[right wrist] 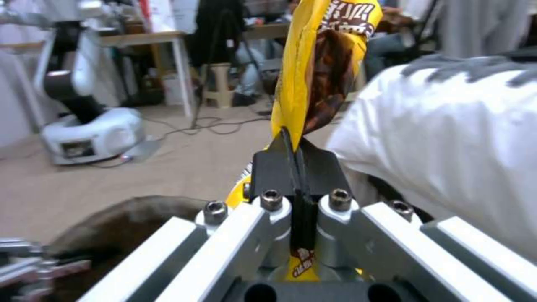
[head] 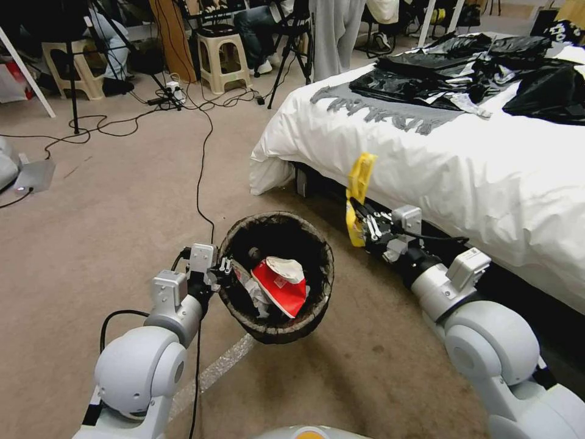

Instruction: Pick up the trash bin, then pick up the garbage from the floor and place it into the trash bin.

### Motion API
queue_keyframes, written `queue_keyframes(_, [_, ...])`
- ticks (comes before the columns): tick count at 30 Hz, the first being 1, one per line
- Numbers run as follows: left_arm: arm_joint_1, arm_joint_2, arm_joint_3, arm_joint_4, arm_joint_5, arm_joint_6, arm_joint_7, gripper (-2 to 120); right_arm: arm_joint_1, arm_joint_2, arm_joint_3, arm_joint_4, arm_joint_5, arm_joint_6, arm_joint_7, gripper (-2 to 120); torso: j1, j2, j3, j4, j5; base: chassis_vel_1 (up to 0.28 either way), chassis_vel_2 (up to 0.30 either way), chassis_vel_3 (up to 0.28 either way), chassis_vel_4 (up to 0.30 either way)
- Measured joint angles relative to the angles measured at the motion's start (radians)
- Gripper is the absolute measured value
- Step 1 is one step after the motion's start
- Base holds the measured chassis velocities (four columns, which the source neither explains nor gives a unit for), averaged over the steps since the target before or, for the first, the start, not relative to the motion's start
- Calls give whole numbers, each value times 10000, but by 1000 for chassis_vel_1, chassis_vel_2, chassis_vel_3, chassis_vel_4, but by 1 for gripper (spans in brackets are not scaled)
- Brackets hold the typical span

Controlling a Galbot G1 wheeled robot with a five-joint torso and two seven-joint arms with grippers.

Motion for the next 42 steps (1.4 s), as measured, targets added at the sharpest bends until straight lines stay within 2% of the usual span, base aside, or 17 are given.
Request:
queue_keyframes(6, [-11,-47,123,9,86,1,2,2,909,-380,-966,-124,332,-60,126,0,0,0,0,3,0,0,0,0,0])
queue_keyframes(9, [-12,-75,141,10,134,8,1,2,1410,-570,-1808,-222,521,-190,268,0,0,0,0,2,0,0,0,0,0])
queue_keyframes(16, [-28,-106,159,11,172,27,-1,2,1870,-809,-3183,-561,536,-360,660,0,0,0,0,2,1,0,0,0,0])
queue_keyframes(33, [-146,-136,119,117,145,41,-7,2,1587,-1003,-3937,-1034,154,-1262,1168,0,0,0,0,0,1,0,0,0,0])
queue_keyframes(35, [-159,-137,118,130,134,41,-7,2,1637,-992,-4067,-1058,154,-1345,1228,11,0,0,0,1,0,0,0,0,0])
queue_keyframes(36, [-159,-137,118,130,134,41,-7,2,1637,-992,-4067,-1058,154,-1345,1228,11,0,0,0,1,0,0,0,0,0])
queue_keyframes(39, [-198,-125,102,159,104,41,-7,2,1728,-937,-4278,-1107,154,-1385,1270,25,0,0,0,1,0,0,0,0,0])
queue_keyframes(40, [-198,-125,102,159,104,41,-7,2,1728,-937,-4278,-1107,154,-1385,1270,25,0,0,0,1,0,0,0,0,0])
queue_keyframes(42, [-210,-116,85,177,92,41,-7,2,1789,-885,-4403,-1130,154,-1391,1305,35,0,0,0,1,0,0,0,0,0])
